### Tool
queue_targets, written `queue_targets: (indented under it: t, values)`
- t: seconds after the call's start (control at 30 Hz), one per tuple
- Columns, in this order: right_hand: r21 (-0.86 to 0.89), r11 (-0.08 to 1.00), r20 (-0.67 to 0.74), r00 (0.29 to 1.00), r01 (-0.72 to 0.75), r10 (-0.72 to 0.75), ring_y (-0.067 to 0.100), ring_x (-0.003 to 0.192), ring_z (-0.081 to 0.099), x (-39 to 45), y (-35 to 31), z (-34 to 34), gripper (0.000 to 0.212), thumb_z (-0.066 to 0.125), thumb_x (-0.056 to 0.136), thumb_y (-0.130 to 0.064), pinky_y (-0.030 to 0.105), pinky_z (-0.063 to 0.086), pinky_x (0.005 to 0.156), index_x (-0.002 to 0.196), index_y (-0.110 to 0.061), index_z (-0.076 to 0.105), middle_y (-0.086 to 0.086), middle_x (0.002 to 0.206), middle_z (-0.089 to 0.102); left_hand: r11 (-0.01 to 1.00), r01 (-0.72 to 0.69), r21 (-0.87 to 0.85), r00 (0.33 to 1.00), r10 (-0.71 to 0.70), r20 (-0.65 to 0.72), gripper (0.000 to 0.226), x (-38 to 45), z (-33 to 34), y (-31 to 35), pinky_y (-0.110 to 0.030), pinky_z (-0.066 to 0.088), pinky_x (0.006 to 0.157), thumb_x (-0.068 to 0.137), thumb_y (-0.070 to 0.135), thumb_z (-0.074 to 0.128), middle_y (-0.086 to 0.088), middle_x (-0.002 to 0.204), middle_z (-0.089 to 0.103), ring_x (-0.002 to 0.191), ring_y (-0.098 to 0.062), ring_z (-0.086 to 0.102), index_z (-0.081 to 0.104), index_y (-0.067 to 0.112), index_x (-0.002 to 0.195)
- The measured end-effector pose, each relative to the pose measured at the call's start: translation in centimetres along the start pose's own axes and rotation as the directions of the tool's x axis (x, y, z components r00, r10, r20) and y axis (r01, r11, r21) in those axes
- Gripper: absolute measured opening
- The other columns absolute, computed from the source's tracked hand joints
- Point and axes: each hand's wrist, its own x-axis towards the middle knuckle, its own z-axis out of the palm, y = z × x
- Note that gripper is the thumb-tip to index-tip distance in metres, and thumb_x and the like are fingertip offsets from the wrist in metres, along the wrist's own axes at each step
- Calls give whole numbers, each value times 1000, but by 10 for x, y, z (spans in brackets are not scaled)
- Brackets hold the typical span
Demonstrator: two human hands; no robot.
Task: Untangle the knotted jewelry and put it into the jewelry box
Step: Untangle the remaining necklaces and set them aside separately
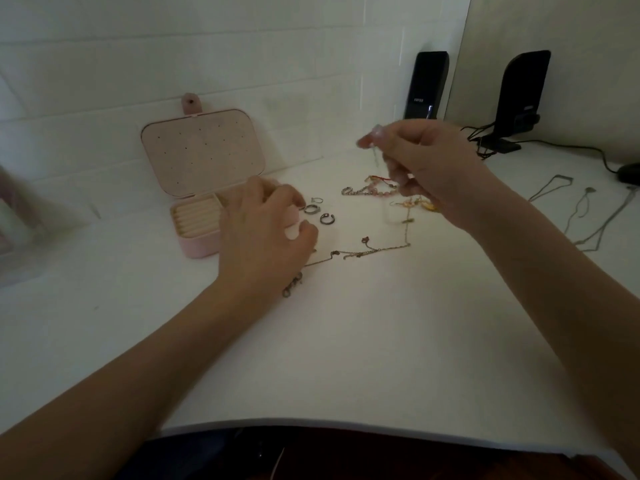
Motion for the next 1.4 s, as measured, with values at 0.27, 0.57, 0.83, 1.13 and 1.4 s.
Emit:
queue_targets:
  t: [0.27, 0.57, 0.83, 1.13, 1.4]
  values:
    - [159, 987, 211, 975, 31, -65, 13, 67, 63, -5, -4, 16, 15, 62, 89, -15, 24, 55, 70, 101, -9, 70, 0, 71, 67, 569, 376, -731, 871, 53, 489, 37, 2, 5, 33, -27, 51, 92, 95, 33, 53, 0, 102, 72, 97, -10, 68, 47, 18, 128]
    - [183, 978, -251, 966, 101, -52, 10, 67, 66, -10, 1, -17, 17, 58, 93, -8, 23, 56, 69, 110, -5, 64, 2, 76, 68, 550, 492, -675, 820, -32, 572, 30, 9, 3, 62, -19, 42, 55, 102, 18, 42, 7, 54, 48, 46, -5, 37, 71, 15, 93]
    - [88, 995, -458, 886, -38, 74, 11, 71, 69, -54, 14, -126, 3, 61, 91, -12, 23, 57, 68, 92, -14, 62, 3, 85, 70, 549, 527, -649, 794, -46, 606, 24, 7, 29, 107, -17, 52, 56, 100, 10, 45, 1, 72, 69, 47, -4, 54, 68, 5, 97]
    - [-148, 967, -665, 745, -206, 58, 3, 54, 63, -88, 50, -234, 21, 69, 88, -17, 19, 49, 55, 77, -20, 51, 6, 81, 70, 720, 166, -673, 890, 184, 416, 9, -21, 80, 211, -32, 56, 66, 97, 13, 49, -3, 81, 71, 58, -11, 66, 53, 13, 89]
    - [-408, 795, -659, 747, -450, 85, 14, 71, 61, -96, 99, -277, 21, 75, 81, -28, 23, 46, 67, 87, -10, 66, 6, 81, 69, 789, -584, -193, 652, 597, 468, 26, -32, 121, 255, -32, 37, 72, 95, 7, 43, -7, 91, 57, 88, -26, 53, 55, 9, 118]
